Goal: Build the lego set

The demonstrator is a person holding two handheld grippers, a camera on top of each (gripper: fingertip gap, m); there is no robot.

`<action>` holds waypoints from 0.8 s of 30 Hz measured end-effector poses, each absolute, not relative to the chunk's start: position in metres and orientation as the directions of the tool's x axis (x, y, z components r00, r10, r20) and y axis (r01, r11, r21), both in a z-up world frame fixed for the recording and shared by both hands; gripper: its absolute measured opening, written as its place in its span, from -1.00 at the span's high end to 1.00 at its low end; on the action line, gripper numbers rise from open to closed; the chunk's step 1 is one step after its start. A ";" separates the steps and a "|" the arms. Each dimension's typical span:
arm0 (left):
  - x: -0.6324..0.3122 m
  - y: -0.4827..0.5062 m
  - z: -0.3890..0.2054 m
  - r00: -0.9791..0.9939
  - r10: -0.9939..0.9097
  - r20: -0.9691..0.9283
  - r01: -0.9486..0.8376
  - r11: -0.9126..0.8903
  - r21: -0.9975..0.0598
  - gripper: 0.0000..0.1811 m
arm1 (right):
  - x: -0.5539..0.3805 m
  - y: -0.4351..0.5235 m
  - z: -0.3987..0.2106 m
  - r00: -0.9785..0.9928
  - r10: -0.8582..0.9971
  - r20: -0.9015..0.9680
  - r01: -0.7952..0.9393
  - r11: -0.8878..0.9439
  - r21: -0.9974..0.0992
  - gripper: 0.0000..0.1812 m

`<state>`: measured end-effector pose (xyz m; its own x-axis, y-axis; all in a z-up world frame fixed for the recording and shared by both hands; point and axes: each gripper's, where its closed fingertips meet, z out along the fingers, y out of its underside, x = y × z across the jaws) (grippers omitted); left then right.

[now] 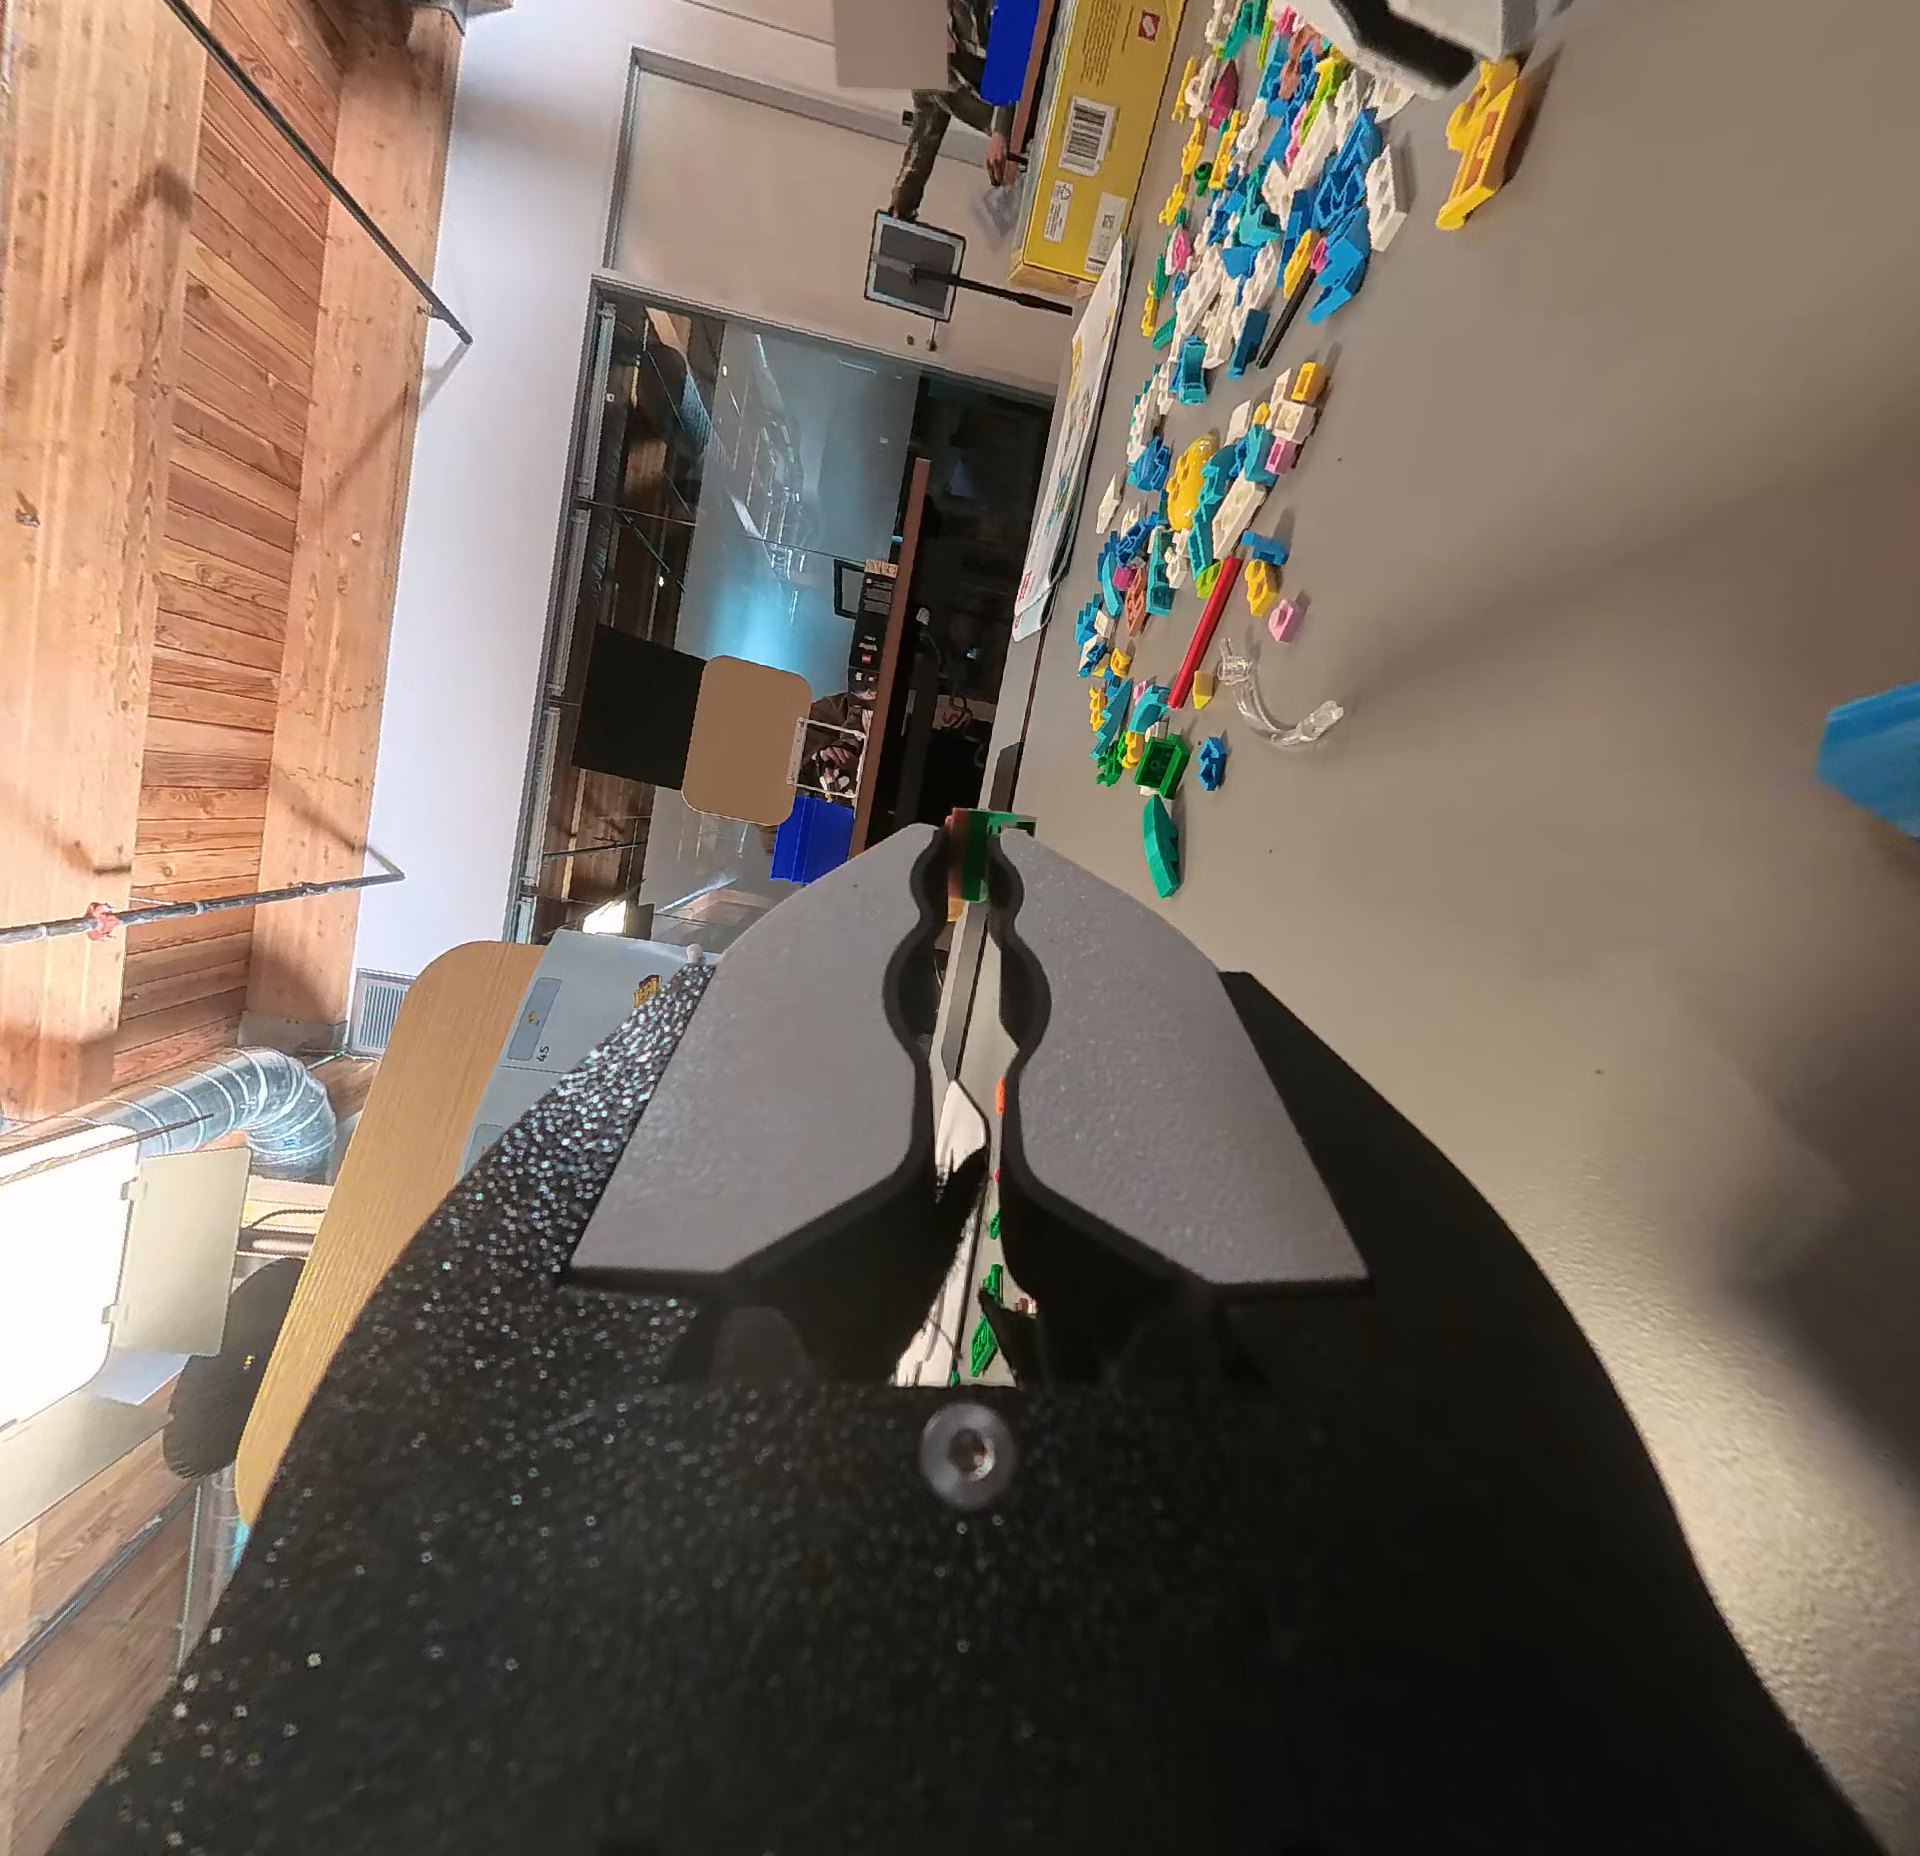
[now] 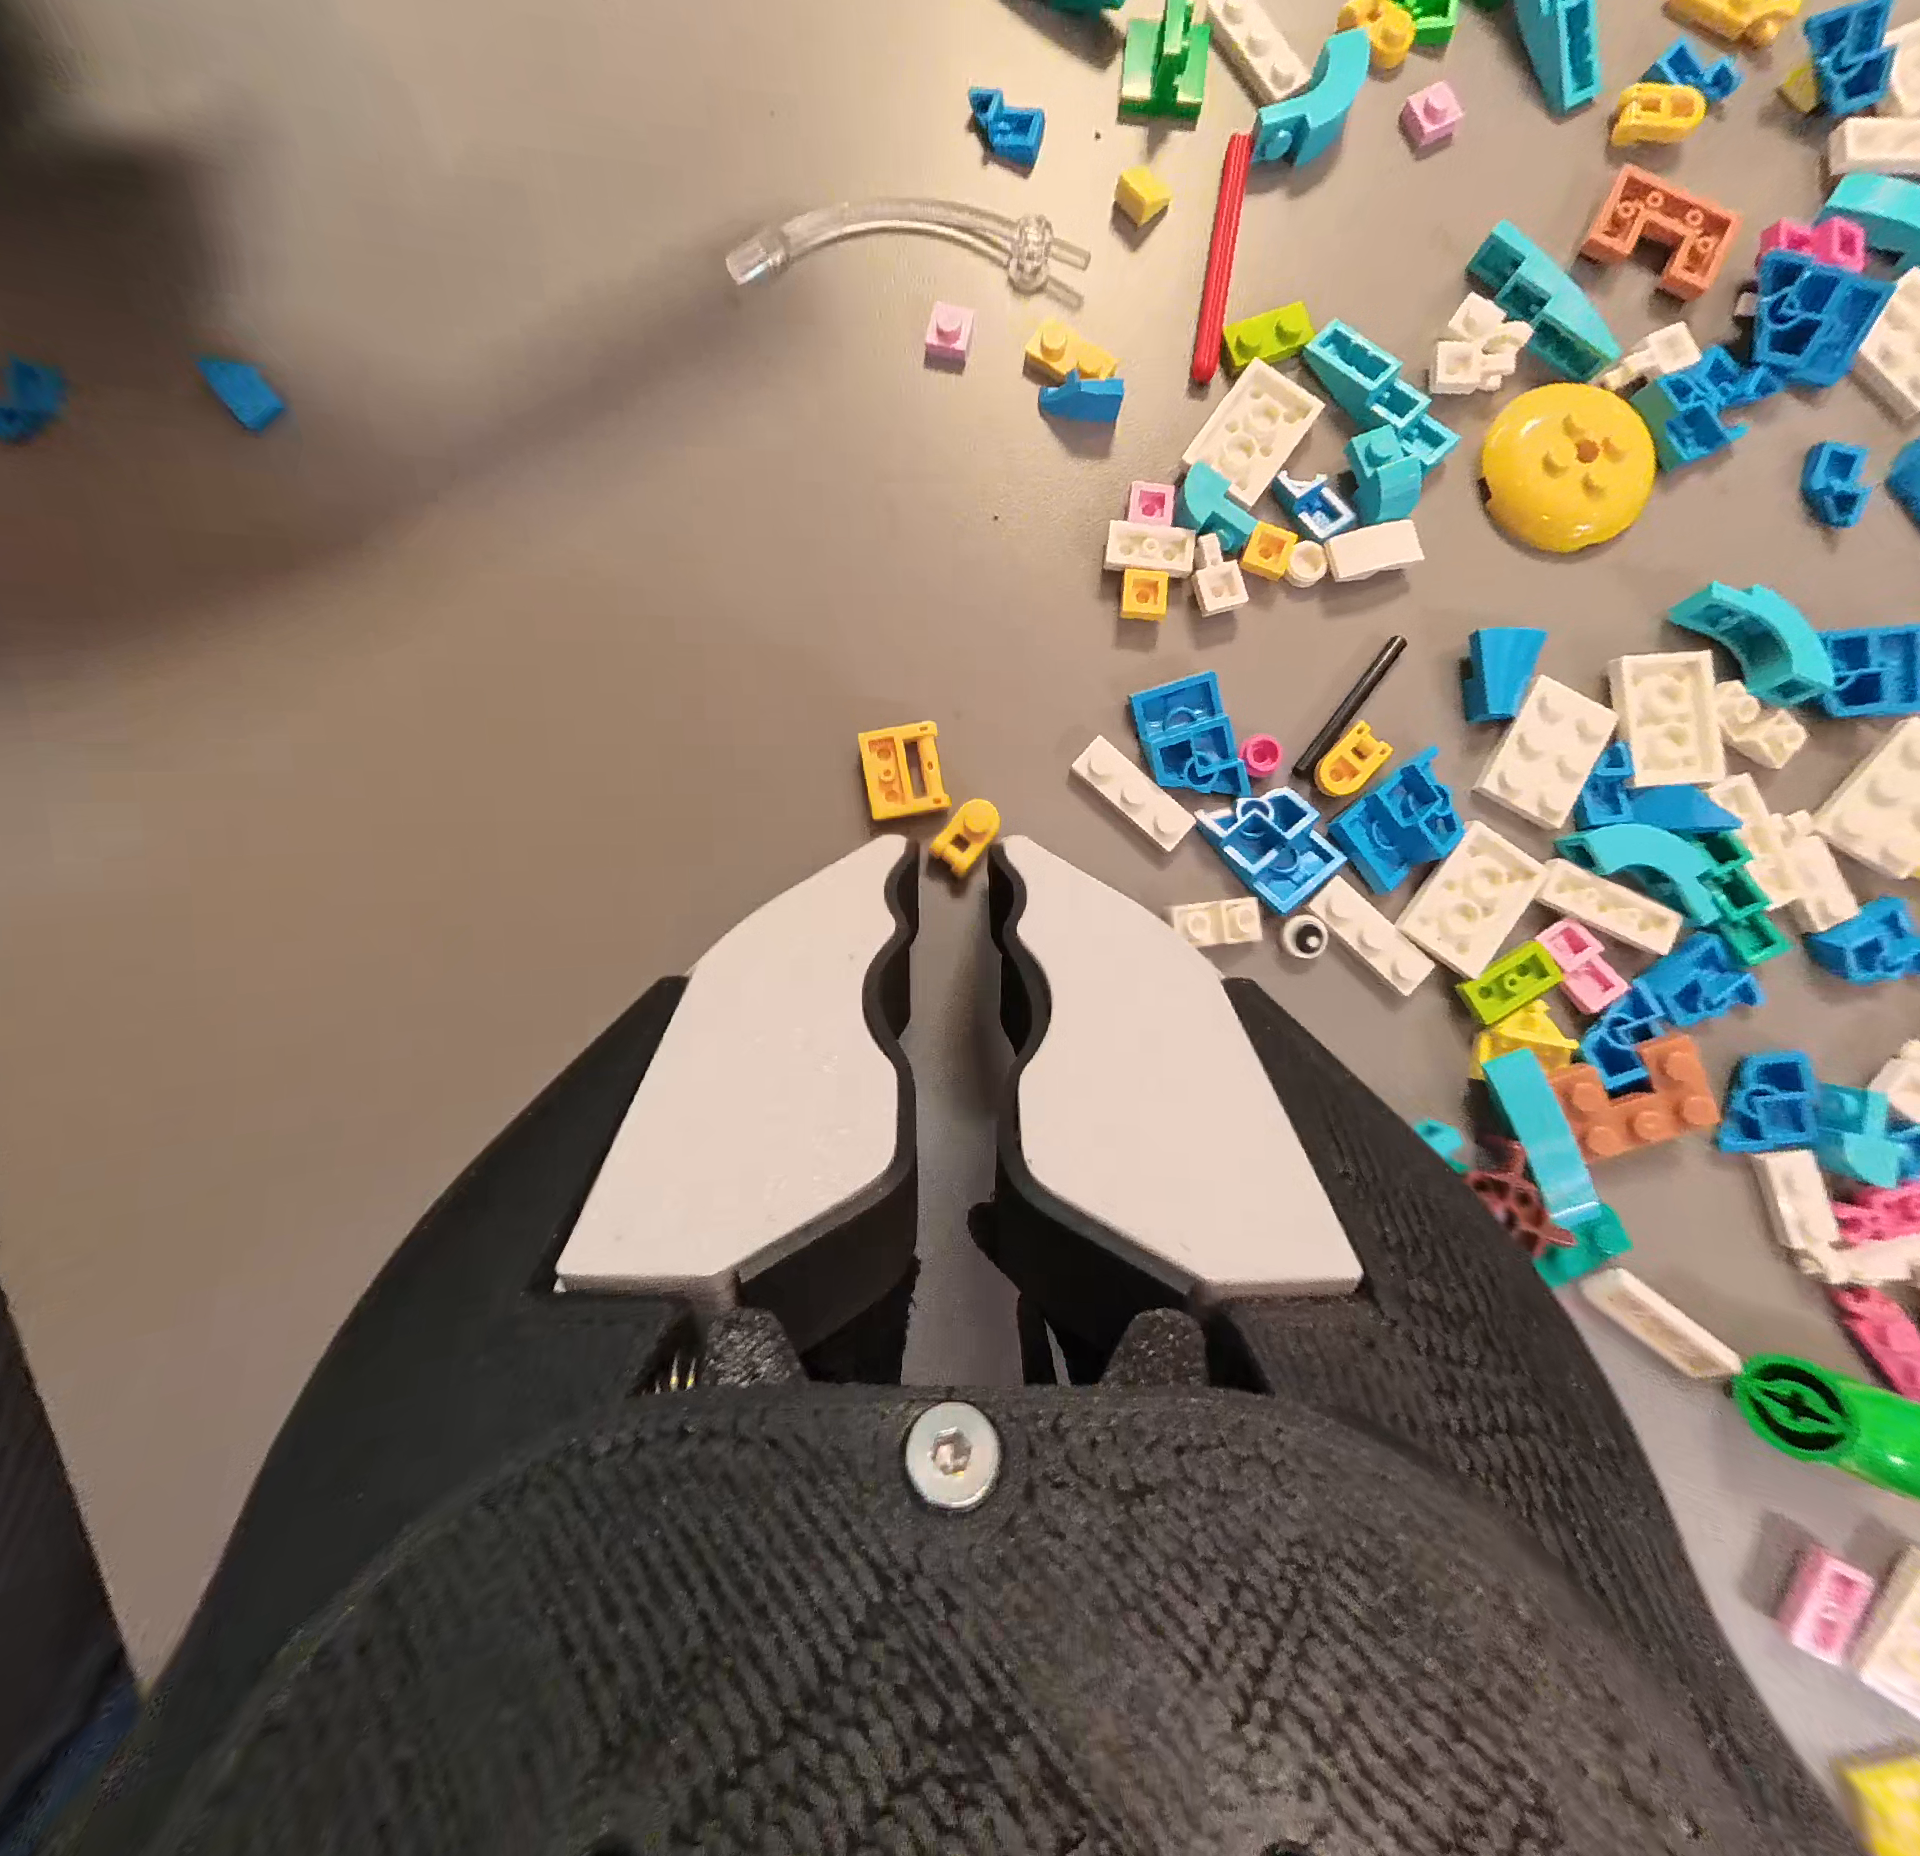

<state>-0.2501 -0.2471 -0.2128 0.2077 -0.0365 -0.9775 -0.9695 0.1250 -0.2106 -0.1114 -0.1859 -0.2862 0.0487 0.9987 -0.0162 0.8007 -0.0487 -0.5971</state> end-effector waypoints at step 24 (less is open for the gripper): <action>-0.244 -0.249 -0.214 0.186 -0.039 -0.982 -0.970 0.150 -0.190 0.93 | -0.168 -0.245 -0.285 -0.340 0.933 0.114 0.711 0.335 -0.619 0.92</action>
